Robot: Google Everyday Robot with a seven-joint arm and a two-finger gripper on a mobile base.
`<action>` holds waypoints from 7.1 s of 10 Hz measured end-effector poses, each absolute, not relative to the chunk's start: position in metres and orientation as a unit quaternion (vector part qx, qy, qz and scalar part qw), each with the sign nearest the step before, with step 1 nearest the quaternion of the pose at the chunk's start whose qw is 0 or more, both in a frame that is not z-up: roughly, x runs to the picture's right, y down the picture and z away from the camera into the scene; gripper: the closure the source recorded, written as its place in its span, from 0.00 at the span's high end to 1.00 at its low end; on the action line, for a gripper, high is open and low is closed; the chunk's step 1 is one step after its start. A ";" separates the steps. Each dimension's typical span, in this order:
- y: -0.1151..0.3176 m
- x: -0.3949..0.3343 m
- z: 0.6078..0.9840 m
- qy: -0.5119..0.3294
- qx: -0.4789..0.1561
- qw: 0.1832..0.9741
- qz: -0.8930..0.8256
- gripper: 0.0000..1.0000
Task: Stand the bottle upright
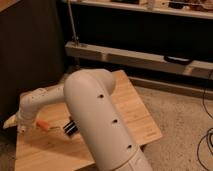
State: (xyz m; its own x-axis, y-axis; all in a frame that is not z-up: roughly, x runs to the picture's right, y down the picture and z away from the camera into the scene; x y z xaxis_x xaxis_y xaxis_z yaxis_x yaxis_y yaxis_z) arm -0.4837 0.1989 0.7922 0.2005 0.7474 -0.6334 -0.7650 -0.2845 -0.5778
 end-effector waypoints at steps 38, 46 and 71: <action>0.213 -0.490 0.795 0.071 -0.446 0.598 0.662 0.57; 0.215 -0.498 0.796 0.072 -0.458 0.595 0.657 0.57; 0.221 -0.496 0.796 0.096 -0.452 0.602 0.651 0.34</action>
State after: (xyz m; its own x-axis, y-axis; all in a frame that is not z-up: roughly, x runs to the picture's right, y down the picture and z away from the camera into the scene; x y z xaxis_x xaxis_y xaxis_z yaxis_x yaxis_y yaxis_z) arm -0.4965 0.2211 0.7961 0.1337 0.6977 -0.7038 -0.8713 -0.2557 -0.4190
